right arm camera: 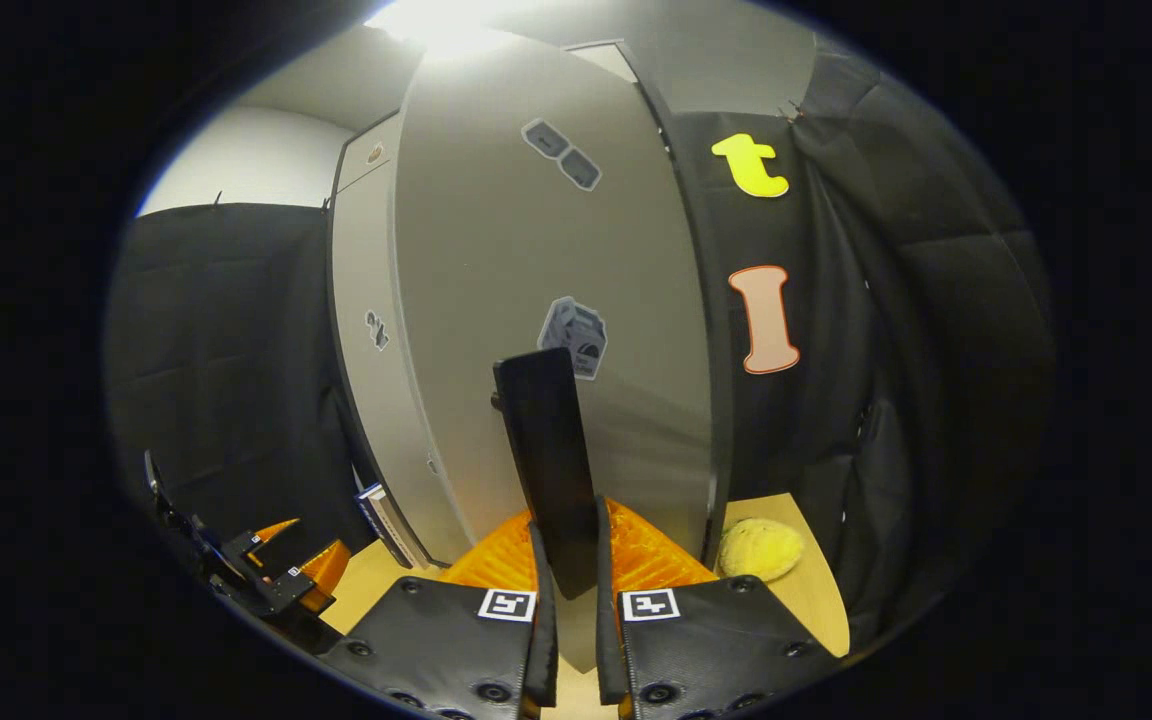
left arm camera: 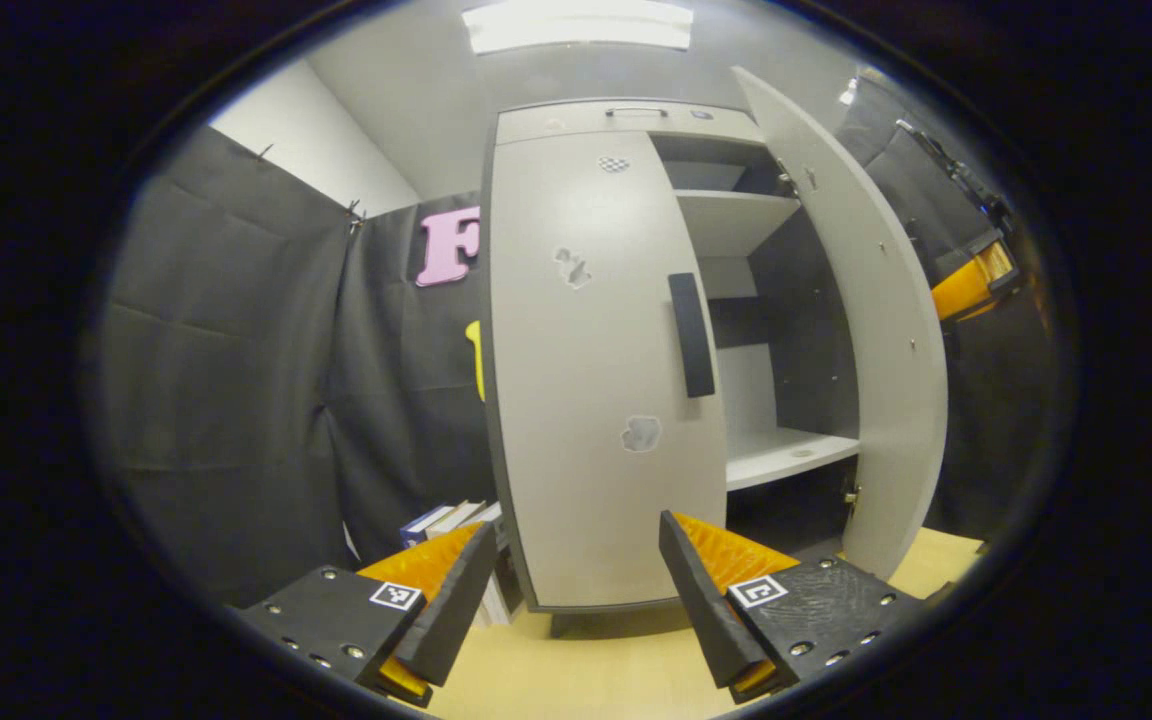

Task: Open the right door of the double-door shoe cabinet with the right hand, and open the left door with the left hand.

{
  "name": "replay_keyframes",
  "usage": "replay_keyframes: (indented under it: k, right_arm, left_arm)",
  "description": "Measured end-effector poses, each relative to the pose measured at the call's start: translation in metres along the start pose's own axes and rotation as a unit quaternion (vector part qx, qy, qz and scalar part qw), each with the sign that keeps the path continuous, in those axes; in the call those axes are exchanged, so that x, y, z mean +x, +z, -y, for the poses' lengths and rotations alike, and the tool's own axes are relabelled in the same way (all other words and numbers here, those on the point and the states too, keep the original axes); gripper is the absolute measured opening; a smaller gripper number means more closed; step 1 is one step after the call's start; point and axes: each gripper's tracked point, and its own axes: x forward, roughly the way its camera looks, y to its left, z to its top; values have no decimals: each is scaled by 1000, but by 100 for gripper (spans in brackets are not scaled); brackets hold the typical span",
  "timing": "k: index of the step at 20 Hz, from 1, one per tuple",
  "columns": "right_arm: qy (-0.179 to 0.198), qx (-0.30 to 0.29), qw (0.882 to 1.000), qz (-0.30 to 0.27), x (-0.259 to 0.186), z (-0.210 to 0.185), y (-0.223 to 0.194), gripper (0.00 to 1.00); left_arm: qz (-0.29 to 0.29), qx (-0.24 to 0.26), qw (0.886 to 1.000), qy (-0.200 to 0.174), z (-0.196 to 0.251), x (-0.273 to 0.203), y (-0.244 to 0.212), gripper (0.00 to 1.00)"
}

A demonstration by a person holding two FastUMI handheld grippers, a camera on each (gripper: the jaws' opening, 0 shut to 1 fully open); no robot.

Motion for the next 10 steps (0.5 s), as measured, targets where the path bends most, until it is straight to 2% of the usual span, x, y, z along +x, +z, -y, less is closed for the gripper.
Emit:
replay_keyframes:
  k: [5,7,10]
  right_arm:
    - [-37,-10,999,16,-8,15,1,17]
    - [-58,-13,998,25,-25,19,4,13]
    - [-87,-17,995,34,-27,26,-7,12]
  left_arm:
    - [2,-1,999,-36,37,13,5,95]
    - [2,-2,999,-45,49,18,5,95]
    - [0,-3,998,-56,61,23,6,95]
